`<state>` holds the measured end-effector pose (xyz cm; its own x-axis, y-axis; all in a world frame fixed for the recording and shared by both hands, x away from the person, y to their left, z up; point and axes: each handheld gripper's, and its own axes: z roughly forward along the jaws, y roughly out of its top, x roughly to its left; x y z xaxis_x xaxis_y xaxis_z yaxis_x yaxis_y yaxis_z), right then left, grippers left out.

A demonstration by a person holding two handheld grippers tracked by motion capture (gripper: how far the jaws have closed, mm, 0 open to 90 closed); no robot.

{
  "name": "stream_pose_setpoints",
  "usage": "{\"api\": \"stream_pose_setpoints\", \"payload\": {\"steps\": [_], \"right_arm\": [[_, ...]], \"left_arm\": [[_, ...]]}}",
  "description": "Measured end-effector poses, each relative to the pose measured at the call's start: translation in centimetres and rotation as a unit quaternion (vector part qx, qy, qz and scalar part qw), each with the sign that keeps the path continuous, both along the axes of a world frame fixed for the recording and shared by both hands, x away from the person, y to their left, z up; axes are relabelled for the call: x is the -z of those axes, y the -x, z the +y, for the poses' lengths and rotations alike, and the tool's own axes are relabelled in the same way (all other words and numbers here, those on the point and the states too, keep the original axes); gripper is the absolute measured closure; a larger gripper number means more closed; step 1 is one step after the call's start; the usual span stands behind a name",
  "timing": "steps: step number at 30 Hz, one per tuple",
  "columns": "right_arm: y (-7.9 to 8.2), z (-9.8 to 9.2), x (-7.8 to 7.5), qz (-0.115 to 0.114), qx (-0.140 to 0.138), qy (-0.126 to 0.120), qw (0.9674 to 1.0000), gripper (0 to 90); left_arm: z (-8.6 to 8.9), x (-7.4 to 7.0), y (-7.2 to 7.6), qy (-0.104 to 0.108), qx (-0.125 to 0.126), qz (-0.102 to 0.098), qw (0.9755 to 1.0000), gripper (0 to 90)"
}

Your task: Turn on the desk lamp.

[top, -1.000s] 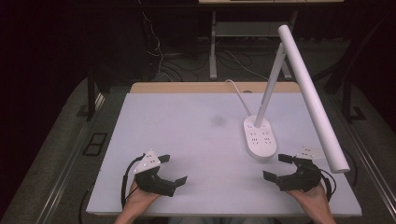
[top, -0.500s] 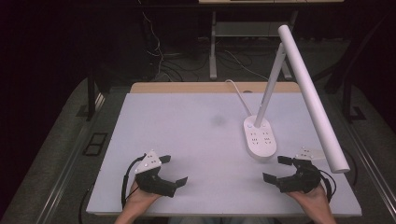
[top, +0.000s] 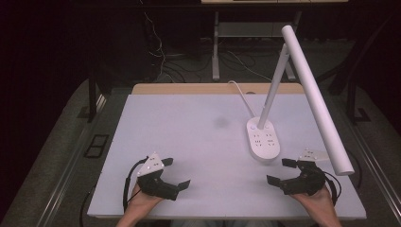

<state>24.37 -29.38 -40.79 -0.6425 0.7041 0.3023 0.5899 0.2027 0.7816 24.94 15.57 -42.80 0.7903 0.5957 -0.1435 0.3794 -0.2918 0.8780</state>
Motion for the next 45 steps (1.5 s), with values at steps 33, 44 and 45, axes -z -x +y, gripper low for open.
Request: {"api": "stream_pose_setpoints", "payload": {"steps": [33,44,45], "right_arm": [[-3.5,-0.7,-3.8,0.008,-0.015,0.02,0.9997,0.7],[-5.1,-1.2,-4.4,0.014,-0.015,0.028,0.9994,0.7],[-5.1,-1.2,-4.4,0.014,-0.015,0.028,0.9994,0.7]], "left_arm": [[0.2,0.0,-0.1,0.001,-0.01,-0.002,1.0,0.0],[0.1,0.0,-0.1,0.0,-0.008,0.0,1.0,0.0],[0.1,0.0,-0.1,-0.001,-0.008,0.0,1.0,0.0]]}}
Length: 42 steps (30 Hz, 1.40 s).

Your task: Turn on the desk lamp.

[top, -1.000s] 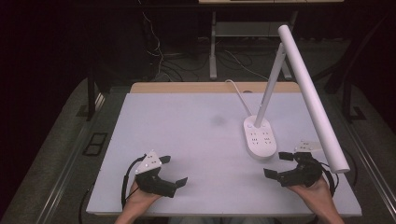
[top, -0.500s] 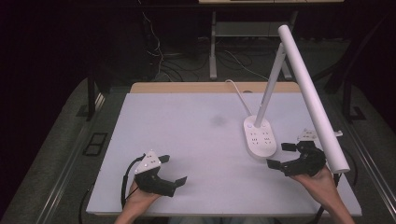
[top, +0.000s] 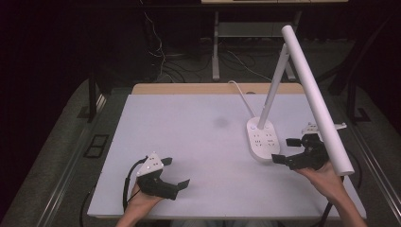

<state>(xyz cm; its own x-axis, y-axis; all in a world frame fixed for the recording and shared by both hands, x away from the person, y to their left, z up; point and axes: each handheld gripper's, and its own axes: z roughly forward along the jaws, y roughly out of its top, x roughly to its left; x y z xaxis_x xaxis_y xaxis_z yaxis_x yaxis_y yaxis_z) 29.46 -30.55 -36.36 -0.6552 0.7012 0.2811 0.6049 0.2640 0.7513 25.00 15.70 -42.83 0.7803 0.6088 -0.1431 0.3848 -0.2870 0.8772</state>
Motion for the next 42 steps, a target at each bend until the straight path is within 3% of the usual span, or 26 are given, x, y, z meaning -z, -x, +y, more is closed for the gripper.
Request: {"api": "stream_pose_setpoints", "payload": {"steps": [15,23,36,38,42], "right_arm": [[-2.6,-0.4,-0.7,0.013,-0.007,0.018,0.9997,0.7],[-4.1,-0.9,-1.3,0.008,-0.004,0.021,0.9998,0.7],[-6.5,-1.5,-0.8,0.014,0.004,0.019,0.9997,0.7],[-6.9,-1.7,-0.6,0.014,0.004,0.023,0.9996,12.2],[-7.9,-2.1,-0.2,0.015,0.012,0.025,0.9995,25.3]], "left_arm": [[0.0,0.0,0.0,-0.001,-0.001,-0.002,1.0,0.0],[0.0,0.0,0.0,-0.001,0.0,-0.001,1.0,0.0],[0.0,0.0,-0.1,-0.001,0.003,0.001,1.0,0.0],[-0.1,0.1,-0.1,-0.001,0.003,0.001,1.0,0.0],[0.1,0.0,-0.1,0.0,0.002,-0.002,1.0,0.0]]}}
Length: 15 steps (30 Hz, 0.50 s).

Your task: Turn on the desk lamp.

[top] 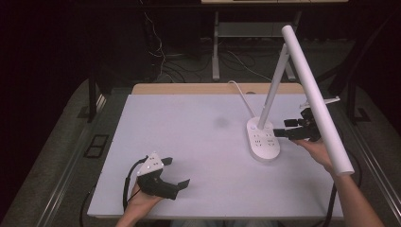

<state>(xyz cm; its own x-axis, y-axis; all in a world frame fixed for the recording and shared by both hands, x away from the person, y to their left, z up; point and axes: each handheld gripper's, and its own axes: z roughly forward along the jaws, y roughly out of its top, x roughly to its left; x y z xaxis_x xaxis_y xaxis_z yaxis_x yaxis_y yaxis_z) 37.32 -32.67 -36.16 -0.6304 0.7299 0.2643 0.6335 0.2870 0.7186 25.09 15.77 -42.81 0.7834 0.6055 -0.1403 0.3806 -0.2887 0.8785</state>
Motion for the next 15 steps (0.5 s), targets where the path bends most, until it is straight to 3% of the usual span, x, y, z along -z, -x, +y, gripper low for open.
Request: {"api": "stream_pose_setpoints", "payload": {"steps": [15], "right_arm": [[-2.3,0.0,0.9,0.006,0.009,0.007,0.9999,50.5]], "left_arm": [[0.0,0.0,0.0,0.001,0.0,0.001,1.0,0.0]]}}
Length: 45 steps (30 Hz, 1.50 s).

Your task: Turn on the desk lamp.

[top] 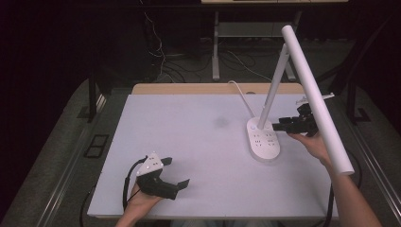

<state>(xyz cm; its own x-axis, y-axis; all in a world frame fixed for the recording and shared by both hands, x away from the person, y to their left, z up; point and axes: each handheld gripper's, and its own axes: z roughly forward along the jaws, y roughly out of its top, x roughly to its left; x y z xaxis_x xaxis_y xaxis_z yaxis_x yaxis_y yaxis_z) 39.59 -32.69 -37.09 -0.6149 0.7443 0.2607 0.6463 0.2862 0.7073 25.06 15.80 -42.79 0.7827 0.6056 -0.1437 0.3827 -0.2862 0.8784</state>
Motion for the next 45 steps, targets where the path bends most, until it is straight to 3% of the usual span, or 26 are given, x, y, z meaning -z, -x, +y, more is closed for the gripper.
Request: {"api": "stream_pose_setpoints", "payload": {"steps": [5,14,18,25,45], "right_arm": [[-1.0,-0.2,0.6,0.004,0.01,-0.005,0.9999,63.1],[-2.3,-0.3,1.9,0.021,0.025,-0.001,0.9995,73.8],[-2.6,-0.2,2.1,0.017,0.027,-0.004,0.9995,76.9],[-3.6,0.2,3.3,0.029,0.035,-0.004,0.999,89.5],[-4.8,1.2,5.3,0.041,0.048,-0.01,0.9979,89.6]], "left_arm": [[0.0,0.0,0.0,0.001,0.0,-0.001,1.0,0.0],[-0.2,0.1,0.0,-0.002,0.003,0.0,1.0,0.0],[-0.3,0.2,0.0,-0.005,0.007,0.001,1.0,0.0],[-0.2,0.1,0.0,-0.003,0.004,0.0,1.0,0.0],[0.0,0.1,0.0,-0.005,0.003,0.001,1.0,0.0]]}}
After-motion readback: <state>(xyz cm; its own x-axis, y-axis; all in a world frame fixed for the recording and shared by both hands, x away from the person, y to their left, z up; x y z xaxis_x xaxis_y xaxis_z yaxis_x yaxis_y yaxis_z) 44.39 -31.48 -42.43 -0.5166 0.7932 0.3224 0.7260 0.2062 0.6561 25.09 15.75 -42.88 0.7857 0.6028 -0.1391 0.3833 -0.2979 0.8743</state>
